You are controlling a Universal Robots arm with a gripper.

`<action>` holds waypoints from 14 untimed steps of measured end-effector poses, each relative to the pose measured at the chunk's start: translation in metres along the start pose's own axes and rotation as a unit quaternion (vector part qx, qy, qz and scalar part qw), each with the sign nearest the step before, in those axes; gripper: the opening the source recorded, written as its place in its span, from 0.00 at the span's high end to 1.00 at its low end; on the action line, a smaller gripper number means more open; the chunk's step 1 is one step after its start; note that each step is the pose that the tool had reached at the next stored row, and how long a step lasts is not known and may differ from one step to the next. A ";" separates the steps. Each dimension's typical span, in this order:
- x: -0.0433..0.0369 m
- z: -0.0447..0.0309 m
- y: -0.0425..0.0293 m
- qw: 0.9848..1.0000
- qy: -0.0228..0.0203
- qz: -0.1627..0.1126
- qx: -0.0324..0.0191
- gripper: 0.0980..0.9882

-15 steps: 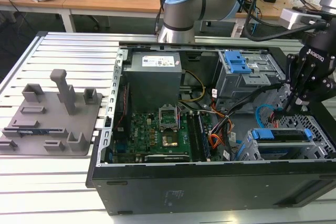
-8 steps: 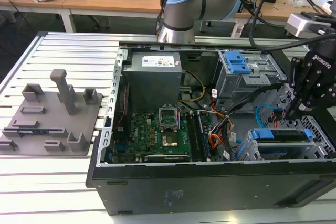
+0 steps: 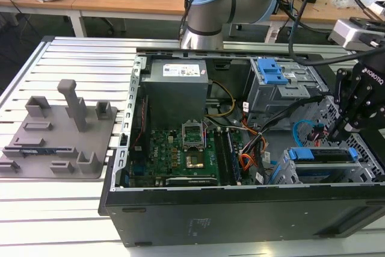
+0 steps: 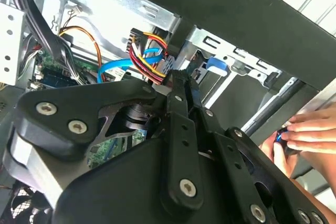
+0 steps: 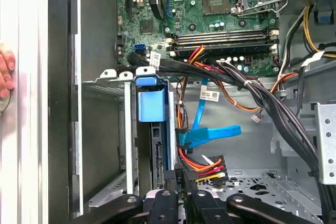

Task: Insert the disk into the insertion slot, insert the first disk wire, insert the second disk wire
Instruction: 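Insert the first disk wire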

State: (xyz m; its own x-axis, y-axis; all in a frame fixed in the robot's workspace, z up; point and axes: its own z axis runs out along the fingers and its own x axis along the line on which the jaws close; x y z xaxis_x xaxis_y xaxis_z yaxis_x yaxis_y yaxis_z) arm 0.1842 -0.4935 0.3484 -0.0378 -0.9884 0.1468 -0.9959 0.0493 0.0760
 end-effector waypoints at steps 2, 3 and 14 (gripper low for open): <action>0.0018 -0.0101 0.0008 1.000 0.000 0.000 0.000 0.93; 0.0025 -0.0126 0.0010 1.000 0.000 0.000 0.000 0.93; 0.0206 -0.0116 0.0019 1.000 -0.005 0.000 0.000 0.93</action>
State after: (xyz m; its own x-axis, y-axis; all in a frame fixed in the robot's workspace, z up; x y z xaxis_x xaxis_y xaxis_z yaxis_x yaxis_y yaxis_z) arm 0.1825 -0.5121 0.3630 -0.0379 -0.9898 0.1373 -0.9960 0.0486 0.0753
